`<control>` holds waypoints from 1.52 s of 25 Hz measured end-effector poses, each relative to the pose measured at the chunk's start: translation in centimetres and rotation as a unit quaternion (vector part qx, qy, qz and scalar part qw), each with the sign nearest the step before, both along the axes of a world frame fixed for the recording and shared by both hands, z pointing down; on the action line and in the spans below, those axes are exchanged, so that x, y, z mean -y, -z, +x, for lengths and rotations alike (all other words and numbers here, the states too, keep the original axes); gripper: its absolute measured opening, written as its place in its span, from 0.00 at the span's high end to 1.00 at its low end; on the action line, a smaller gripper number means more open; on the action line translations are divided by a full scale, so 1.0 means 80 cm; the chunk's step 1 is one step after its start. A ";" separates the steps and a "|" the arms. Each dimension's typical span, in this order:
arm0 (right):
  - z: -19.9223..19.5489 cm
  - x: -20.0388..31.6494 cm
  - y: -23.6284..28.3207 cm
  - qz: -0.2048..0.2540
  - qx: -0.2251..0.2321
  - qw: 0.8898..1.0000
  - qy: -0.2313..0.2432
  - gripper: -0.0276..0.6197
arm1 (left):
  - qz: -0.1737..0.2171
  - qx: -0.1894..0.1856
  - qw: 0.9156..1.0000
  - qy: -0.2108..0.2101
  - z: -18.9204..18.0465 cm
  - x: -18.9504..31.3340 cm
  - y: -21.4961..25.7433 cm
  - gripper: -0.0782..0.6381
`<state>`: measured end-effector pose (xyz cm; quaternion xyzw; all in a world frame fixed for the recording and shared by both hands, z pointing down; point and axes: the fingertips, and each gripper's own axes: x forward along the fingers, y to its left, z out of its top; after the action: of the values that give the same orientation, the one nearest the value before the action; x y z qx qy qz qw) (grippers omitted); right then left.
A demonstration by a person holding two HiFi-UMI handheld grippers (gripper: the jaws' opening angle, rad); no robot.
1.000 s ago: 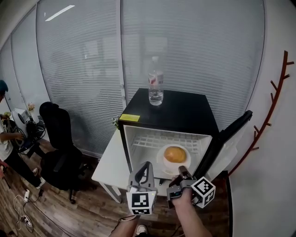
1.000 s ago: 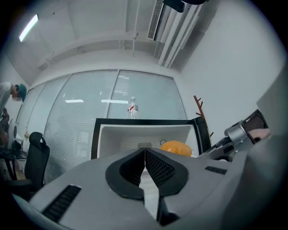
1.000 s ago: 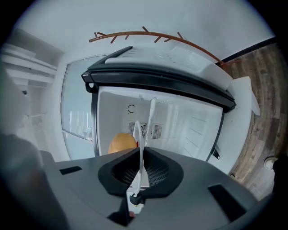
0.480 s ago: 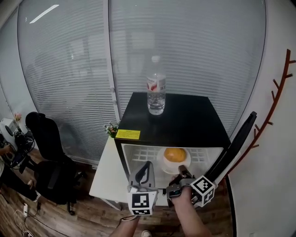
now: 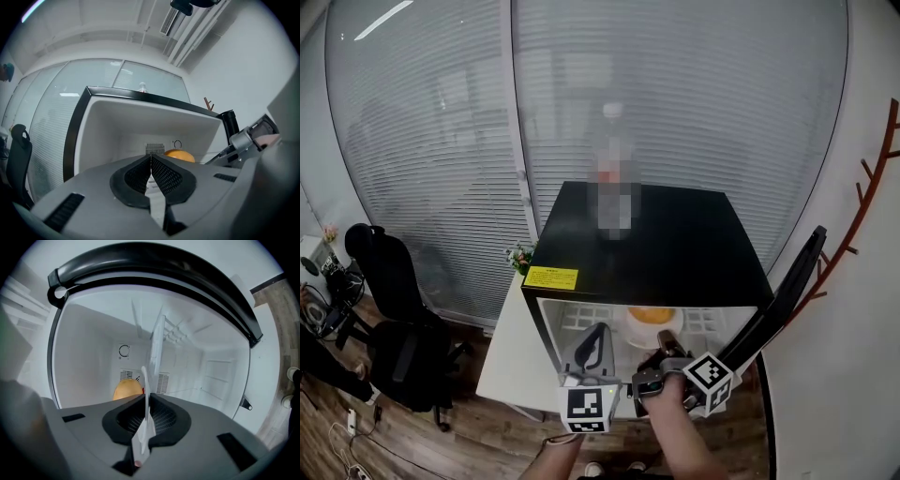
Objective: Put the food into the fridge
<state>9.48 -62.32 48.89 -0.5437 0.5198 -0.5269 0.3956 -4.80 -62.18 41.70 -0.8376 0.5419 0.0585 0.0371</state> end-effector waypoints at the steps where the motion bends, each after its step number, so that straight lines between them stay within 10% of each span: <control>1: 0.000 0.000 0.000 -0.002 0.000 1.000 0.001 0.90 | 0.001 0.003 1.000 0.002 0.001 0.000 0.001 0.85; 19: -0.001 -0.009 0.011 0.032 0.010 0.999 0.024 0.79 | 0.005 0.006 1.000 0.020 0.006 -0.010 0.008 0.85; 27: 0.010 -0.032 0.023 0.069 -0.134 0.988 0.030 0.76 | 0.003 0.004 1.000 0.018 0.011 -0.018 0.011 0.85; 32: 0.017 -0.045 0.053 0.124 -0.301 0.945 0.042 0.76 | 0.000 0.009 1.000 0.018 0.012 -0.024 0.010 0.85; 38: 0.007 -0.062 0.097 0.199 -0.513 0.834 0.050 0.76 | -0.001 0.022 1.000 0.015 0.013 -0.038 0.008 0.85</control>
<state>10.01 -57.40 41.15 -0.6187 0.7683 -0.0771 0.1448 -3.75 -59.14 41.04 -0.8303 0.5537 0.0393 0.0488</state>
